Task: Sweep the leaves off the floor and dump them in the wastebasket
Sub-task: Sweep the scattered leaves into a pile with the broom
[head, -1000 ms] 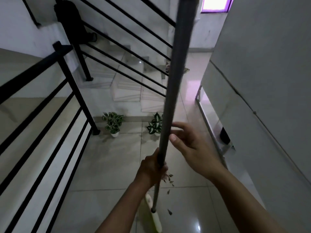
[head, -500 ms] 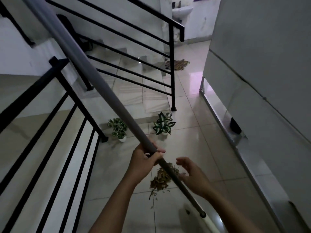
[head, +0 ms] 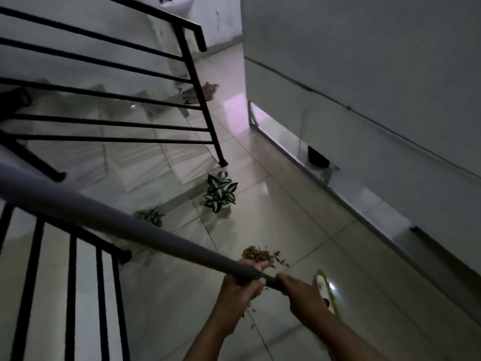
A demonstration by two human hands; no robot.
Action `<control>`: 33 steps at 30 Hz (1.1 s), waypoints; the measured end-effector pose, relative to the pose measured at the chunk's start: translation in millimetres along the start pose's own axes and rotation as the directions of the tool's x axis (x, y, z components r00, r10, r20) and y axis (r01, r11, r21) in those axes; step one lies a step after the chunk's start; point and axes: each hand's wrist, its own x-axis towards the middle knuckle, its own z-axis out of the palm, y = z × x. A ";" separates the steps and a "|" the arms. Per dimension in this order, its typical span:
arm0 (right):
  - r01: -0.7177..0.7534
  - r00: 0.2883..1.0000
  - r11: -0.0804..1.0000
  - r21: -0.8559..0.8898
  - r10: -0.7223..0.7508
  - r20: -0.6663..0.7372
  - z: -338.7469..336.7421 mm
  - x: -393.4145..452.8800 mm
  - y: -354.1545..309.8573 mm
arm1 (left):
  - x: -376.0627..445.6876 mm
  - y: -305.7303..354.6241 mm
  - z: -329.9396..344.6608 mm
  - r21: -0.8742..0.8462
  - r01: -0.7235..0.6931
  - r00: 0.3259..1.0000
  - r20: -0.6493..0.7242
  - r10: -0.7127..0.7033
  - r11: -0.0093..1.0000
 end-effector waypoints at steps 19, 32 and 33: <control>-0.116 0.968 0.955 0.273 0.171 -0.185 64.8 30.6 -80.4 | -18.5 68.6 -127.7 -0.038 -0.227 0.956 -0.199 0.215 0.973; -0.034 0.997 0.976 0.214 0.049 -0.065 82.5 76.8 -119.0 | -33.5 45.5 -180.1 -0.355 -0.310 0.912 -0.373 0.170 0.882; -0.023 0.998 0.976 0.217 0.036 -0.055 82.3 80.9 -122.9 | -34.3 44.6 -186.6 -0.332 -0.317 0.905 -0.385 0.180 0.888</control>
